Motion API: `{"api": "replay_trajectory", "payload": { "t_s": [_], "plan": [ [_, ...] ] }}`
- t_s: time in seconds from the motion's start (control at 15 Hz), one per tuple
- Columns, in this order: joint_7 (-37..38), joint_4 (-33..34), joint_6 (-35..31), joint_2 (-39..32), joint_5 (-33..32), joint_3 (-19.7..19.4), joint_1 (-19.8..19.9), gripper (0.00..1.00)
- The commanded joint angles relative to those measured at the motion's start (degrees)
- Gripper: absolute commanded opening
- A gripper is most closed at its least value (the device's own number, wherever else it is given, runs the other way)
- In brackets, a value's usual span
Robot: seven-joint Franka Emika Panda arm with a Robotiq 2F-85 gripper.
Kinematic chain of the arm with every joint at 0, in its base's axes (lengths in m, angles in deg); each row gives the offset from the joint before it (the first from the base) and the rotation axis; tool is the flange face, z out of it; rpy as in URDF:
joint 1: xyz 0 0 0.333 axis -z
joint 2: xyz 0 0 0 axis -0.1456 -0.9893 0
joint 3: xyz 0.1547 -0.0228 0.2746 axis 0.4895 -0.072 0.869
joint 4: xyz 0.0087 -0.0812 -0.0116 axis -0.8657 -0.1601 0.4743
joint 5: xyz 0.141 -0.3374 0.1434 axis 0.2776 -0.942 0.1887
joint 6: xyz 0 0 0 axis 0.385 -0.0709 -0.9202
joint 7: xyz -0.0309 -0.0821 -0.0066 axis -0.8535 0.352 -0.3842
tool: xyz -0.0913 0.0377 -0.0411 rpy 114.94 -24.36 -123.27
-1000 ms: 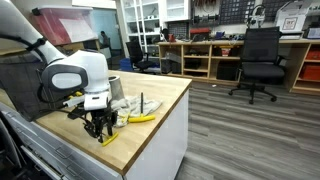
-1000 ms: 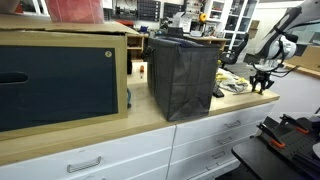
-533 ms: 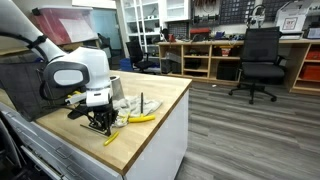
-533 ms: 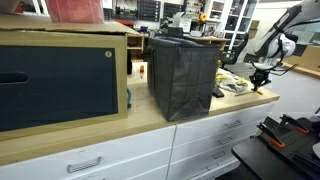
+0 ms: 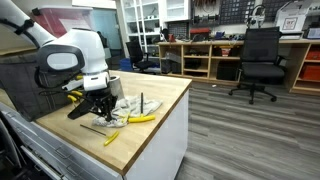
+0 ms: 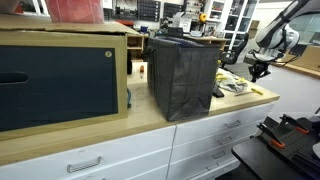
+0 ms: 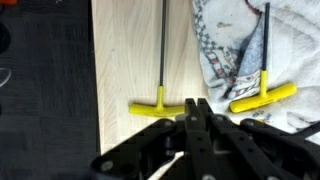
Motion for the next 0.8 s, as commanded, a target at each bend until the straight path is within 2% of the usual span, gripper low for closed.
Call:
{"api": "replay_trajectory", "payload": {
  "t_s": [0.0,0.53,0.73],
  "plan": [
    [-1.70,-2.50,3.20,3.36,0.45,1.62,0.31,0.41],
    [-0.93,-4.28,4.27,0.74,-0.07,1.58,1.00,0.99],
    [-0.23,-3.49,4.07,-0.45,-1.30,0.88,0.95,1.00]
  ]
}}
